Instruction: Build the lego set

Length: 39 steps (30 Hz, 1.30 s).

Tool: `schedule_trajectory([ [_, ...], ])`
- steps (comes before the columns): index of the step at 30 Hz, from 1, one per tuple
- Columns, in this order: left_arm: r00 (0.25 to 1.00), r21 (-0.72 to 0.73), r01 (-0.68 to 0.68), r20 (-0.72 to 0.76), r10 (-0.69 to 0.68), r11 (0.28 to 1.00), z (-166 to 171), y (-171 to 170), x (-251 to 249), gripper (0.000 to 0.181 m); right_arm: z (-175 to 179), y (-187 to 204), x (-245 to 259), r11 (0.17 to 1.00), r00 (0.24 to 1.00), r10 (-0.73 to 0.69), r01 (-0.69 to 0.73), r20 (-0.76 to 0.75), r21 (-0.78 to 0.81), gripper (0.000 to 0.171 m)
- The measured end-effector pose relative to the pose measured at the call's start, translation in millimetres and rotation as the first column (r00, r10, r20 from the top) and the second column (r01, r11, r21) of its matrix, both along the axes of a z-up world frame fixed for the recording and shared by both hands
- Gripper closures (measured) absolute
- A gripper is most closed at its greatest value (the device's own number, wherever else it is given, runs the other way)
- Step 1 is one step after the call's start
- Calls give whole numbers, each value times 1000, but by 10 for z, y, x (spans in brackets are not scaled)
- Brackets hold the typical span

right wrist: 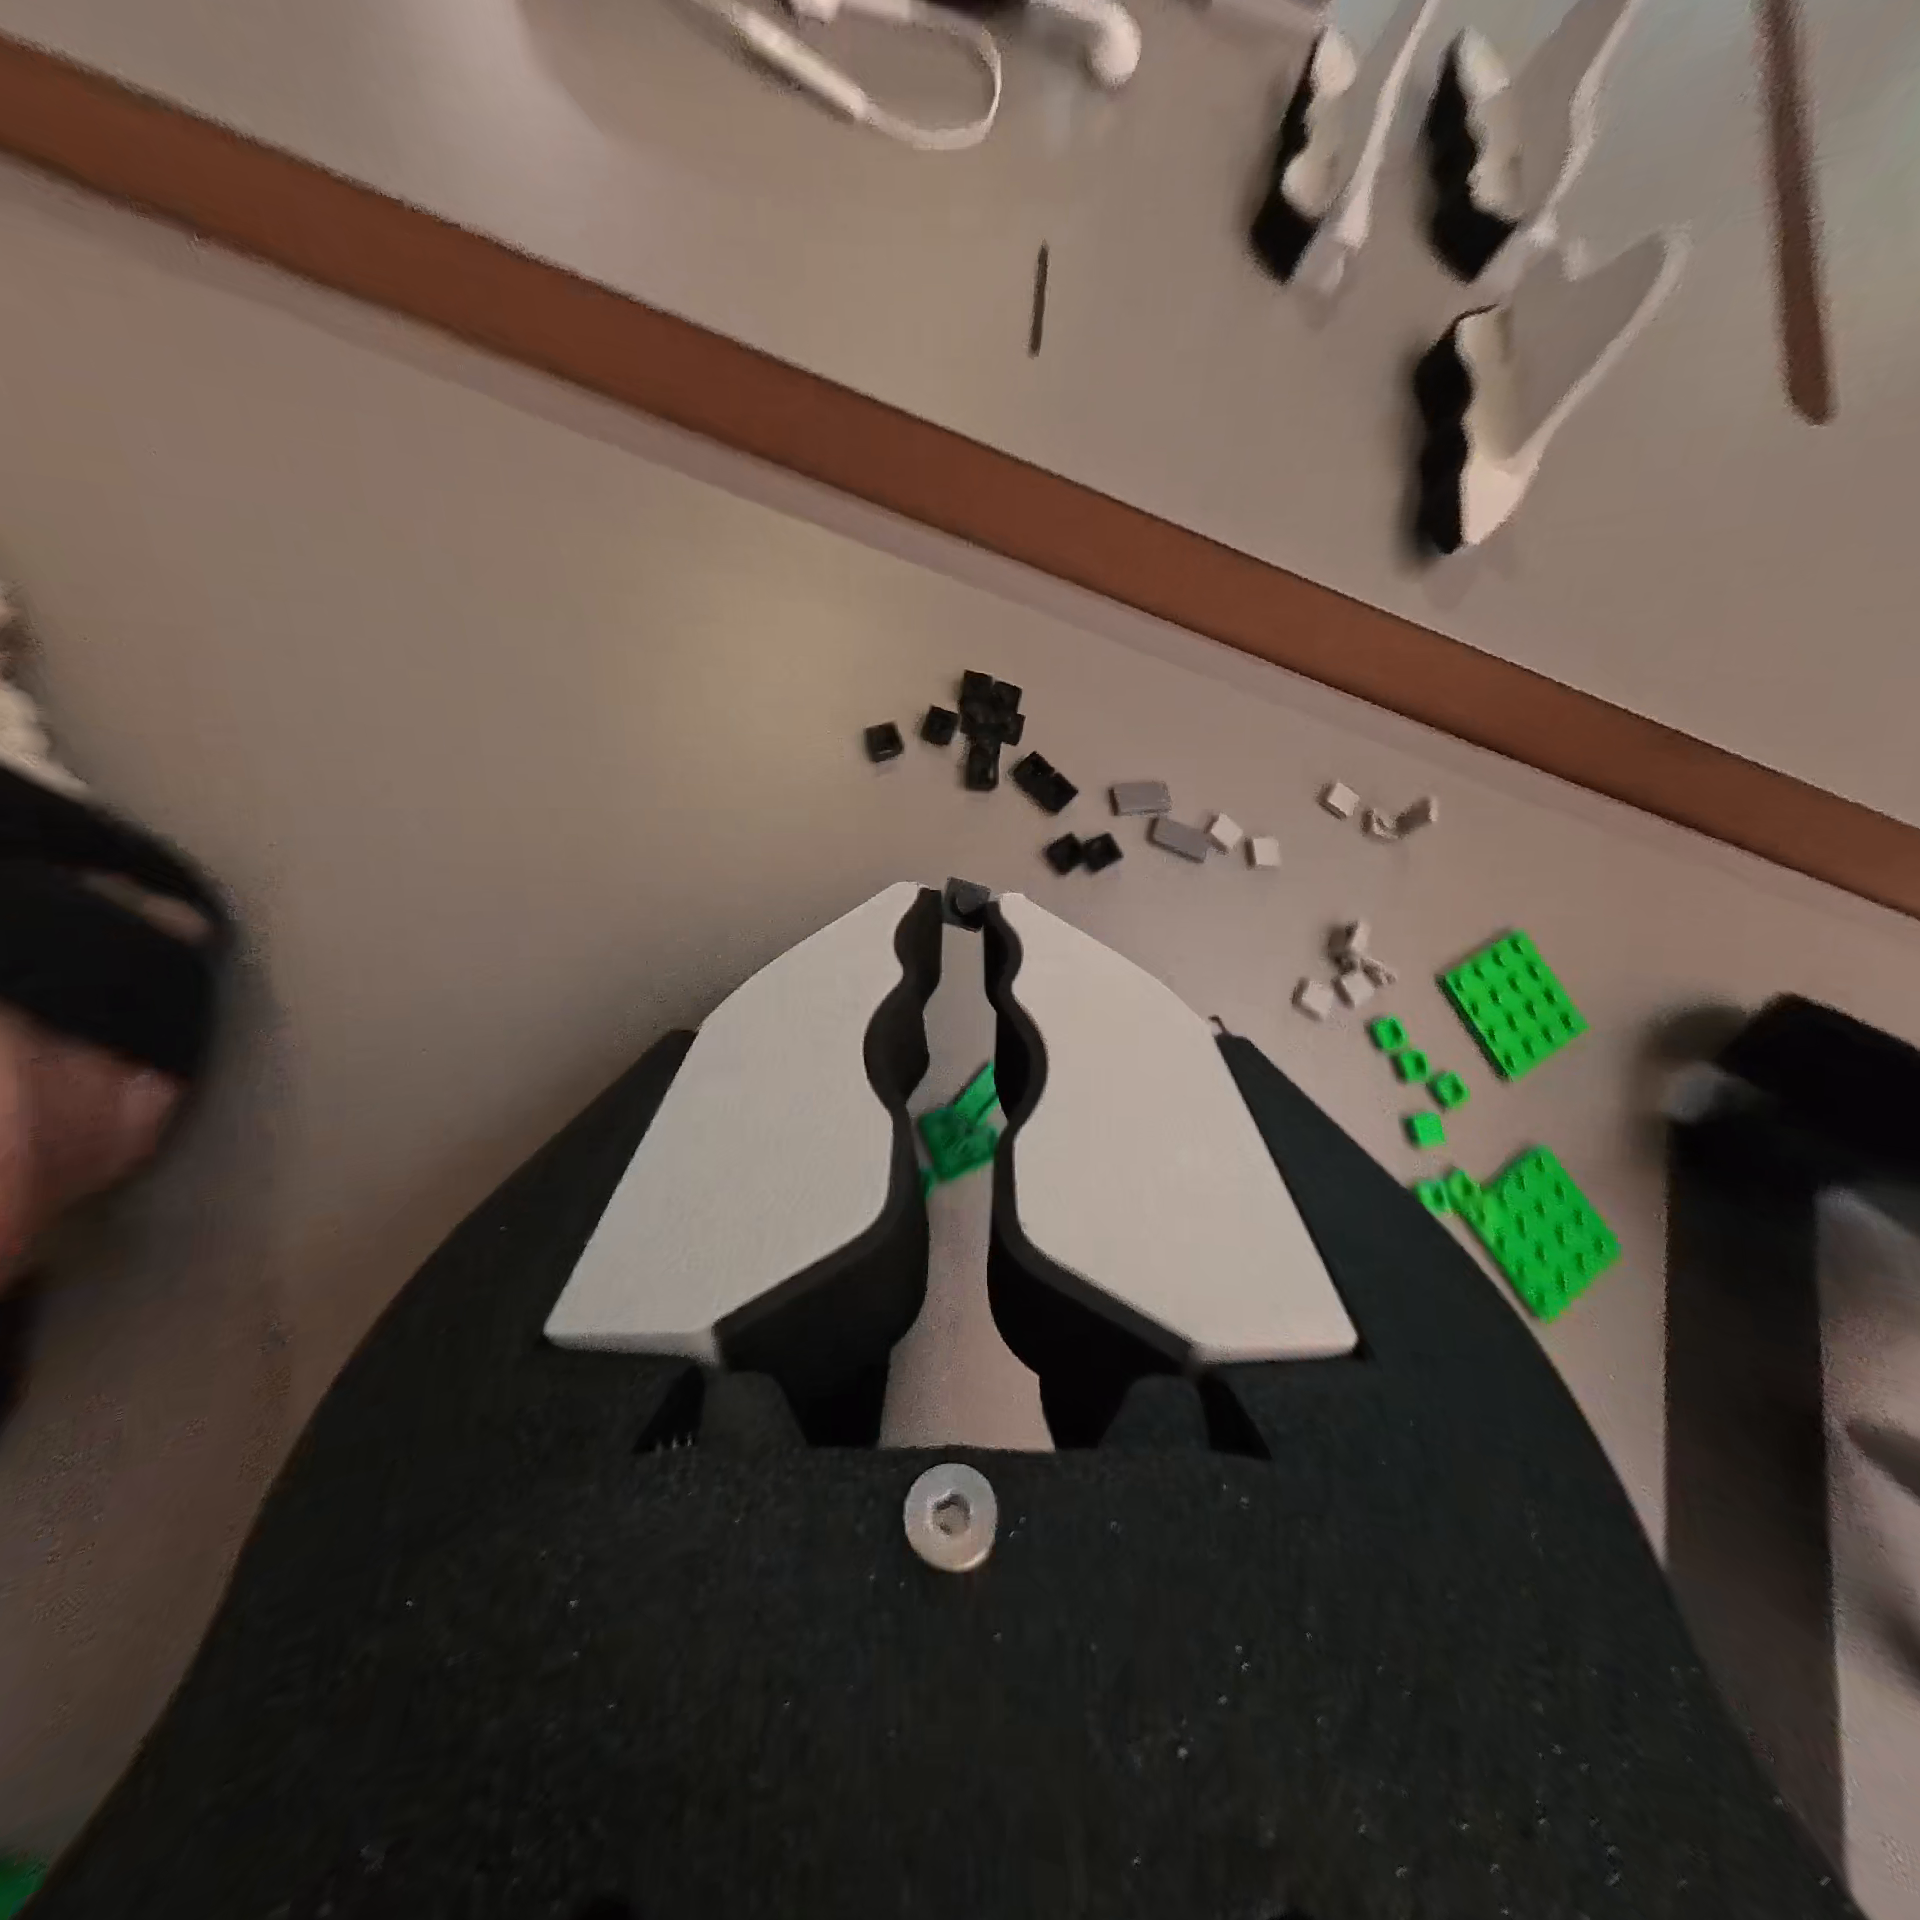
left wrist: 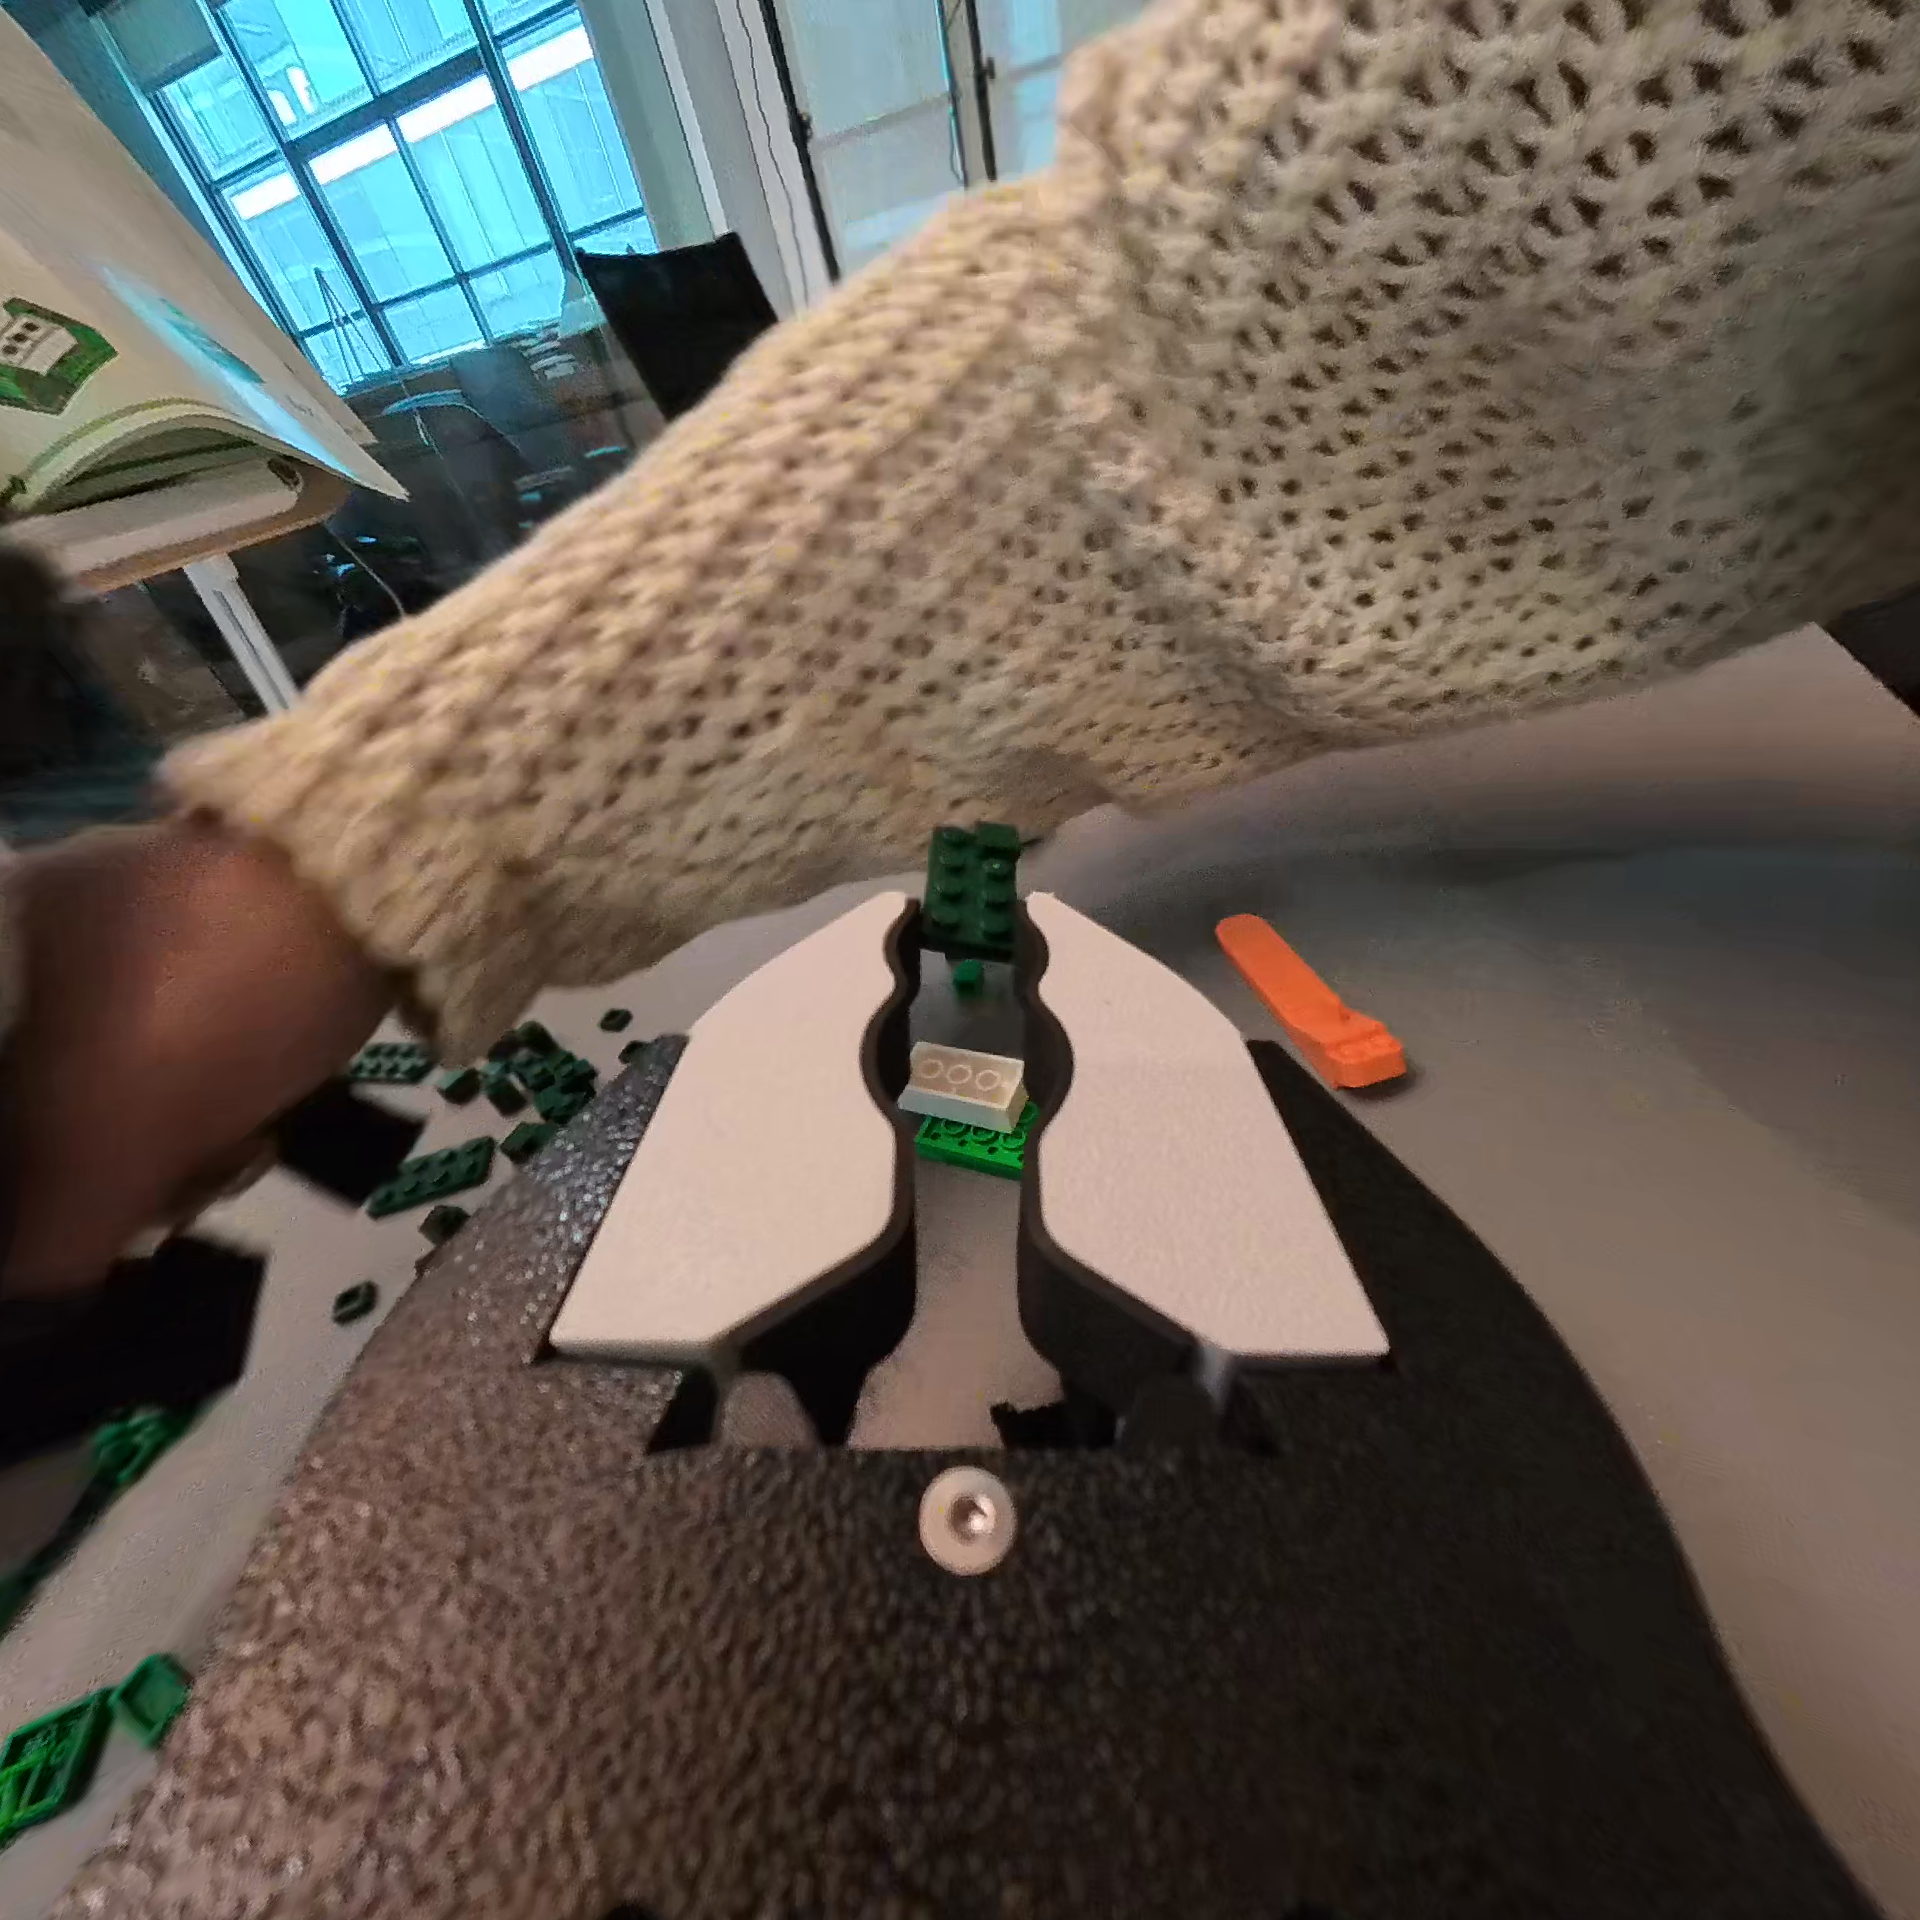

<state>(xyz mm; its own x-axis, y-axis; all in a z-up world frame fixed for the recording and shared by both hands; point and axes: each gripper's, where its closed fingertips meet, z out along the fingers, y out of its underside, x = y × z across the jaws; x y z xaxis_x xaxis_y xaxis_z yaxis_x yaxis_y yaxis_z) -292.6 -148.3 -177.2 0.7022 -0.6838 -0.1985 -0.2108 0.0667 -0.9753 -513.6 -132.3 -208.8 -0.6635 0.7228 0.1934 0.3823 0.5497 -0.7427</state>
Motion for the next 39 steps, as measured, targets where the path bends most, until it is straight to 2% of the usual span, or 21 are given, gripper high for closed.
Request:
schedule_trajectory([
  [4,1000,-9,-2,17,2,1000,7,9,-17,165,371,136,670,993,992,-92,85,-84,-83,164],
  [9,998,-7,0,55,1,1000,44,7,-47,165,743,242,1483,978,958,-209,199,-196,-70,164],
  [12,998,0,9,55,-9,1000,49,-5,-37,165,878,183,1801,969,940,-247,240,-236,-60,164],
  [15,999,12,24,32,-24,1000,35,-25,-4,165,903,50,2043,975,945,-224,217,-239,-56,164],
  [19,1000,21,26,3,-26,999,14,-34,22,165,901,119,2168,972,944,-223,233,-242,15,164],
  [22,1000,25,25,-17,-25,999,-4,-34,40,165,934,134,2175,973,942,-229,227,-245,-37,164],
  [39,1000,38,24,-18,-23,999,8,-42,34,165,841,-66,2149,991,963,-131,133,-234,-10,164],
])
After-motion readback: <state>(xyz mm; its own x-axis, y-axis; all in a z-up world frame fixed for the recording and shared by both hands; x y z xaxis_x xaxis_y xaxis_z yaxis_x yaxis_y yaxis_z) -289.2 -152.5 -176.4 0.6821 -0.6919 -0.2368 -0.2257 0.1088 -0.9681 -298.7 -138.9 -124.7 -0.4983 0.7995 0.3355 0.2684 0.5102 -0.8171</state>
